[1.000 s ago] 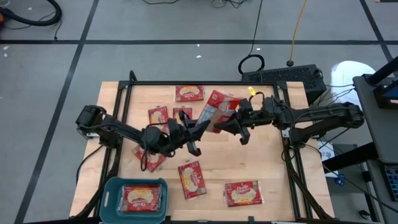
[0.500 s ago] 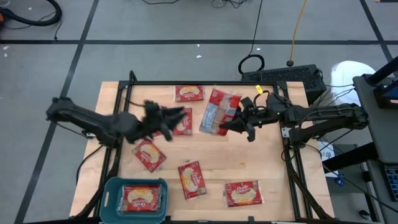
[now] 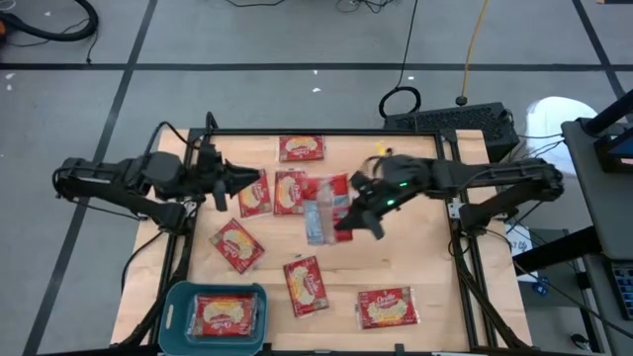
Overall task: Sort popcorn bags into baskets
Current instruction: Put the popcorn sachet into the bin
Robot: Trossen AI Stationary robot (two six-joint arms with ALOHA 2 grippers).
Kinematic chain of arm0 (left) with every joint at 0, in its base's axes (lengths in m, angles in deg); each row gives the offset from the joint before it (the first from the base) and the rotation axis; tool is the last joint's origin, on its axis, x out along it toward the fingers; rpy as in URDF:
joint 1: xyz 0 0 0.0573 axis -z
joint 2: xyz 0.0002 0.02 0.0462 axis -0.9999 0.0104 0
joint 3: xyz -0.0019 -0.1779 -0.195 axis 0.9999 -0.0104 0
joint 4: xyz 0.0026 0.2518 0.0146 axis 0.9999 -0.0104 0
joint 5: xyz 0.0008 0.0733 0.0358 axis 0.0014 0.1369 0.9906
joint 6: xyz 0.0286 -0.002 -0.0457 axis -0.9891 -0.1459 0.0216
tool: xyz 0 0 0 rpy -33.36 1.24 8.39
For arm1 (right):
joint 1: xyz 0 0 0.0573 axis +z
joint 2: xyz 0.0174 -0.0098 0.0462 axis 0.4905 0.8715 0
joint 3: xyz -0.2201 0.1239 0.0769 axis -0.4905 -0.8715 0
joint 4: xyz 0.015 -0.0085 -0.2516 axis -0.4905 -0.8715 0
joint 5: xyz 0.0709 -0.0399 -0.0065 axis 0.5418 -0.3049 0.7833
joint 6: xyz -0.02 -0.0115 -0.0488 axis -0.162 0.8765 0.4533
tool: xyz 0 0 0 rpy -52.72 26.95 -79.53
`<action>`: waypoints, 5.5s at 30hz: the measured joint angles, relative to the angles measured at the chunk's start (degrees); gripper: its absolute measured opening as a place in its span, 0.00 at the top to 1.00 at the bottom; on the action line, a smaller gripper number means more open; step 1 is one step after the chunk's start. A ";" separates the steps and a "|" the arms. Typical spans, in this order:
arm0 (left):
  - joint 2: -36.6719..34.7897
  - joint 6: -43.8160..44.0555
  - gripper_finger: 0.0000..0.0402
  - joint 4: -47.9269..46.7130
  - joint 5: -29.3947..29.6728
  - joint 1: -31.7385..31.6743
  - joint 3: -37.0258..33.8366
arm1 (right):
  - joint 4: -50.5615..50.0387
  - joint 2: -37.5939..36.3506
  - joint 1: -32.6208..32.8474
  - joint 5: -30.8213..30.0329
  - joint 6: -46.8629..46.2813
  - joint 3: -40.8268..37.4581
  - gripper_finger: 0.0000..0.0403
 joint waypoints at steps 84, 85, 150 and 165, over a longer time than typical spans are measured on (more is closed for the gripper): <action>14.83 -32.34 0.92 42.99 -15.71 -3.67 -0.04 | 50.98 -1.18 3.32 -34.93 27.85 -13.51 0.78; 14.84 -31.18 0.92 42.11 -15.61 -3.67 -0.03 | 50.52 -1.18 3.31 -34.13 28.98 -13.51 0.85; 35.01 -28.65 0.50 -27.57 10.00 6.00 23.28 | 13.22 6.25 0.40 -28.75 59.85 -6.12 0.96; 29.81 -26.63 0.92 -32.44 1.18 8.30 23.28 | 14.18 6.22 0.82 -25.94 39.32 -6.12 0.85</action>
